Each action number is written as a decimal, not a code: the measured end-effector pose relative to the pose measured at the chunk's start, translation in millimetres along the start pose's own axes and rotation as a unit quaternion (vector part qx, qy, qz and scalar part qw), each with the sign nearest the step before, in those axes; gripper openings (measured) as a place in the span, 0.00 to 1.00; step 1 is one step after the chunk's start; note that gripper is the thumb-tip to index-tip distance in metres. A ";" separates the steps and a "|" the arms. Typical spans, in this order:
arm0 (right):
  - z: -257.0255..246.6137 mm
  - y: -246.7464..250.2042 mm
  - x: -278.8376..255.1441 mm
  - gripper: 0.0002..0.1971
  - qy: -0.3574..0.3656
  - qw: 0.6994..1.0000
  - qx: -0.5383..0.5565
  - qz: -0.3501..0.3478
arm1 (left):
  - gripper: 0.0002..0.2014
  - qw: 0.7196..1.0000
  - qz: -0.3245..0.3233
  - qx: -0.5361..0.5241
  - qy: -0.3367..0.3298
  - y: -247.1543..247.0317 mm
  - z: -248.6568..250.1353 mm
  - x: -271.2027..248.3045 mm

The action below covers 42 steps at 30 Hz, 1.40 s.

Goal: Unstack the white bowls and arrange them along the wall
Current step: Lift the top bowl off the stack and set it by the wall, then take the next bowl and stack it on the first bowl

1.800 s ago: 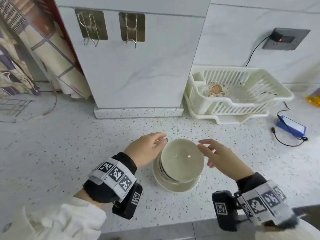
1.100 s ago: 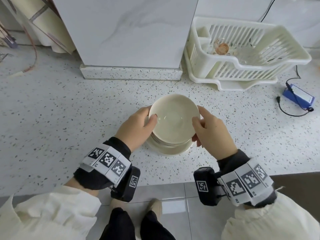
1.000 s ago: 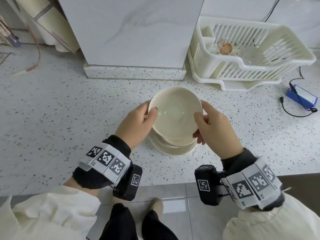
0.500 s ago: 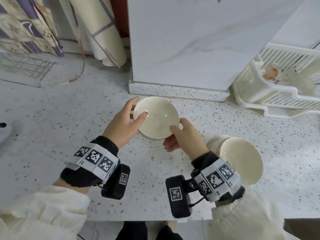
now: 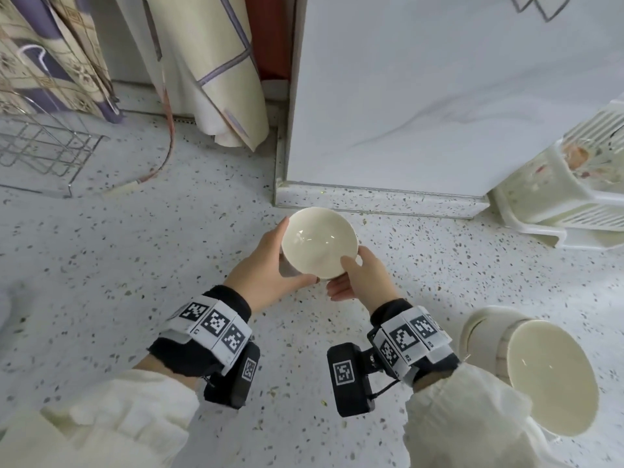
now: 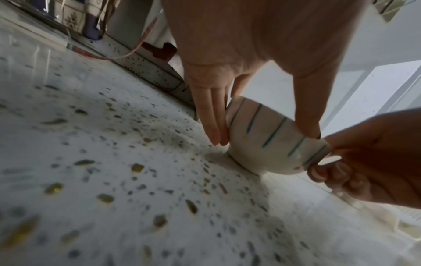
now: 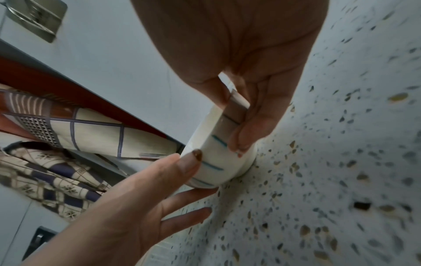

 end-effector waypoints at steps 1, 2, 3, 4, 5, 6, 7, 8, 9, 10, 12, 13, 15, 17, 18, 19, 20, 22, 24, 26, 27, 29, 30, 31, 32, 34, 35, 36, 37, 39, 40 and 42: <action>-0.8 0.0 2.5 0.21 0.003 1.000 0.000 0.004 | 0.50 1.000 0.002 -0.007 -0.003 0.2 -1.0 3.2; -1.8 -0.1 5.1 0.21 0.007 1.000 0.000 0.008 | 0.49 1.000 0.003 -0.013 -0.004 0.7 -2.3 6.3; -3.2 -0.5 7.3 0.21 0.011 1.000 0.003 0.010 | 0.49 1.000 0.004 -0.018 -0.005 1.5 -2.8 8.9; -4.6 -0.9 9.4 0.21 0.015 1.000 0.007 0.011 | 0.49 1.000 0.005 -0.022 -0.004 2.5 -4.1 11.8; -5.9 -1.7 11.4 0.21 0.018 1.000 0.013 0.010 | 0.49 1.000 0.007 -0.028 -0.004 3.6 -5.3 14.6; -7.3 -2.6 13.3 0.21 0.021 1.000 0.019 0.010 | 0.49 0.999 0.008 -0.038 -0.004 4.8 -6.7 17.3; -8.8 -3.4 14.9 0.21 0.024 0.999 0.025 0.010 | 0.49 0.999 0.010 -0.050 -0.005 5.7 -7.9 19.4; -10.0 -4.3 16.4 0.20 0.026 0.999 0.030 0.010 | 0.49 0.998 0.011 -0.059 -0.007 6.3 -9.2 21.4; -11.2 -5.4 17.4 0.20 0.027 0.999 0.034 0.009 | 0.48 0.998 0.012 -0.064 -0.008 6.9 -10.2 22.8; -12.1 -6.4 18.4 0.21 0.029 0.999 0.037 0.008 | 0.48 0.998 0.013 -0.066 -0.007 7.2 -11.0 24.0; -13.5 -7.7 19.4 0.21 0.033 0.998 0.046 0.005 | 0.48 0.998 0.015 -0.066 -0.006 7.4 -11.9 26.1; -14.2 -8.1 19.3 0.21 0.036 0.998 0.052 0.003 | 0.49 0.998 0.015 -0.066 -0.006 7.3 -11.9 27.1; -15.2 -7.9 18.1 0.21 0.041 0.997 0.058 -0.007 | 0.48 0.998 0.017 -0.067 -0.004 7.3 -11.9 28.5; -15.8 -7.3 14.7 0.21 0.043 0.997 0.058 -0.026 | 0.48 0.998 0.019 -0.065 -0.001 7.3 -12.1 28.3; -15.5 -6.5 12.0 0.22 0.041 0.997 0.057 -0.035 | 0.48 0.998 0.020 -0.062 -0.002 7.3 -11.9 27.2; -15.0 -5.4 8.7 0.23 0.039 0.997 0.055 -0.041 | 0.48 0.998 0.023 -0.055 -0.004 7.5 -11.1 25.2; -13.8 -3.4 4.7 0.24 0.036 0.997 0.052 -0.044 | 0.47 0.999 0.028 -0.040 -0.010 7.4 -9.5 22.6; -12.7 2.9 -6.9 0.26 0.033 0.998 0.039 -0.045 | 0.45 0.998 0.058 -0.003 -0.030 8.2 -5.0 16.0; -14.8 12.6 -23.6 0.25 0.053 0.998 -0.004 -0.041 | 0.40 0.992 0.113 0.023 -0.045 10.3 1.8 6.6; -19.3 26.7 -44.5 0.22 0.095 0.992 -0.078 -0.030 | 0.33 0.984 0.163 0.033 -0.059 11.2 11.2 -4.5; -21.5 35.3 -56.4 0.20 0.118 0.986 -0.113 -0.023 | 0.30 0.982 0.176 0.035 -0.064 9.6 17.4 -11.0; -24.0 54.6 -81.9 0.16 0.158 0.976 -0.149 -0.013 | 0.24 0.981 0.177 0.034 -0.077 0.9 29.7 -24.3; -23.9 65.6 -94.6 0.14 0.175 0.973 -0.152 -0.010 | 0.21 0.982 0.168 0.028 -0.082 -6.3 36.7 -31.2; -23.1 77.4 -107.3 0.13 0.189 0.970 -0.151 -0.006 | 0.20 0.984 0.156 0.017 -0.083 -15.5 43.3 -37.9; -21.2 89.8 -118.7 0.12 0.200 0.969 -0.147 -0.001 | 0.18 0.986 0.144 0.003 -0.082 -25.5 49.5 -44.2; -13.2 116.0 -137.2 0.11 0.217 0.967 -0.131 0.014 | 0.17 0.989 0.124 -0.028 -0.071 -48.1 59.7 -55.5; -7.1 129.7 -144.2 0.11 0.223 0.967 -0.125 0.025 | 0.16 0.990 0.114 -0.043 -0.069 -60.5 64.2 -60.3; 0.1 143.6 -149.4 0.11 0.228 0.965 -0.125 0.041 | 0.16 0.990 0.105 -0.056 -0.073 -73.3 68.4 -64.5; 8.3 157.3 -153.0 0.11 0.232 0.963 -0.128 0.058 | 0.15 0.990 0.098 -0.066 -0.080 -86.3 72.9 -68.4; 27.6 184.6 -156.3 0.11 0.227 0.959 -0.135 0.102 | 0.14 0.990 0.084 -0.076 -0.089 -111.5 80.3 -75.1; 38.3 197.8 -156.5 0.11 0.221 0.956 -0.145 0.130 | 0.14 0.990 0.078 -0.078 -0.088 -123.7 83.3 -77.8; 59.9 221.7 -156.2 0.11 0.206 0.940 -0.190 0.193 | 0.15 0.992 0.061 -0.077 -0.084 -147.2 89.3 -83.1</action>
Point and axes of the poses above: each hand's wrist, its own x-axis towards the middle knuckle, its own y-axis out of the back of the hand, z = x × y, the point moved 5 cm from there along x, towards the middle knuckle, and after that the axes turned 11 degrees about -x, right-handed, at the moved point
